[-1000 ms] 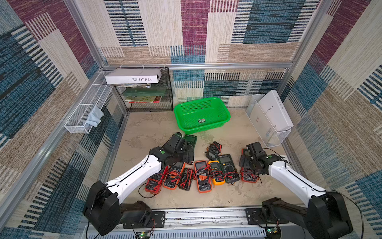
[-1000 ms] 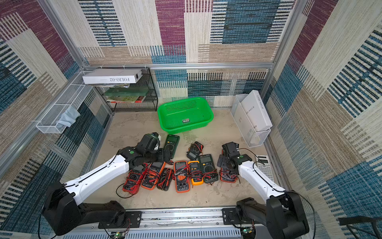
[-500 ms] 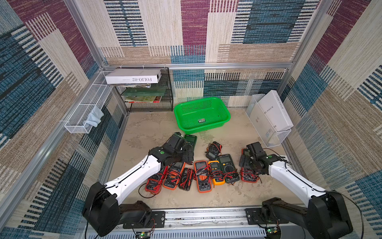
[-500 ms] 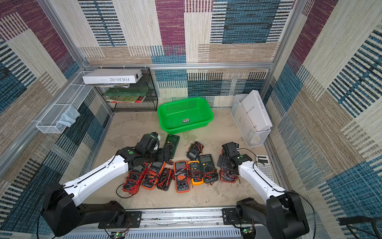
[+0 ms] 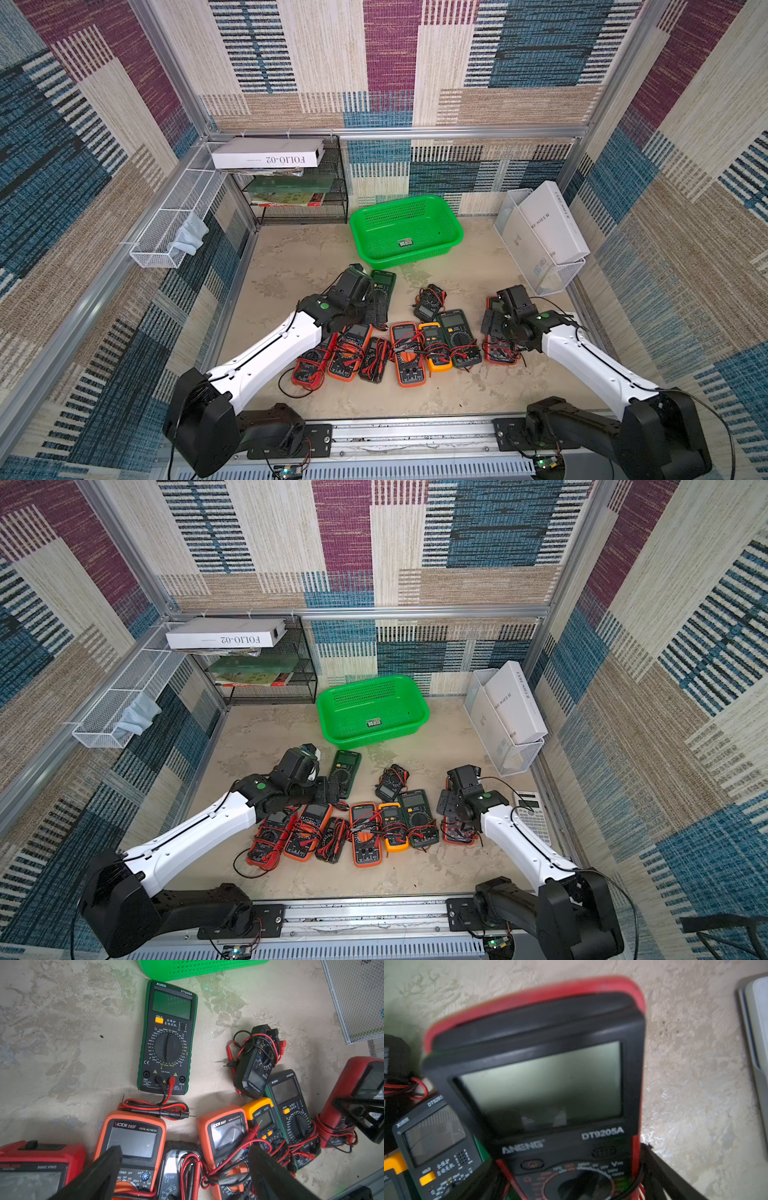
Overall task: Put the multimeter into the basket
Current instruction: Pick up the multimeter from the center of the board.
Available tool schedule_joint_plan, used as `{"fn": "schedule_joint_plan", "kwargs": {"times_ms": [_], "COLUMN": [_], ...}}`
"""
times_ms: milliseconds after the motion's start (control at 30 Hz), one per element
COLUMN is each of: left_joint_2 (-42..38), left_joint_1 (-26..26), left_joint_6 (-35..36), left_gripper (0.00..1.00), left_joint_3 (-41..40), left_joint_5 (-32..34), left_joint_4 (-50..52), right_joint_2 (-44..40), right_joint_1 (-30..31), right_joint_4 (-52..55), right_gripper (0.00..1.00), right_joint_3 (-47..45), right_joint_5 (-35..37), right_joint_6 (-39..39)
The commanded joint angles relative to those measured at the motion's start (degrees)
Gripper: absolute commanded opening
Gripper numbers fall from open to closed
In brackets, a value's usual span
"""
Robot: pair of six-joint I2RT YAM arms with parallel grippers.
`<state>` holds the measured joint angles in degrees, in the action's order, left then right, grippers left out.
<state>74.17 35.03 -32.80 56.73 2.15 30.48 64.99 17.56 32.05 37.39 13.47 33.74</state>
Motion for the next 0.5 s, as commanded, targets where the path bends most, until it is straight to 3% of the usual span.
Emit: {"fn": "schedule_joint_plan", "kwargs": {"times_ms": [0,467], "left_joint_2": [-0.30,-0.38], "left_joint_1": [-0.03,0.04], "left_joint_6": [0.63,0.85], "left_gripper": [0.99,0.99], "left_joint_3": [0.66,1.69], "left_joint_5": [0.92,1.07], "left_joint_4": [0.10,0.59], "right_joint_2": [-0.48,-1.88], "right_joint_1": [-0.06,-0.86], "right_joint_4": [-0.46,-0.48], "right_gripper": [0.72,0.66], "right_joint_3": [0.66,0.76], "right_joint_5": [1.07,0.90], "right_joint_6": [-0.51,-1.13]}}
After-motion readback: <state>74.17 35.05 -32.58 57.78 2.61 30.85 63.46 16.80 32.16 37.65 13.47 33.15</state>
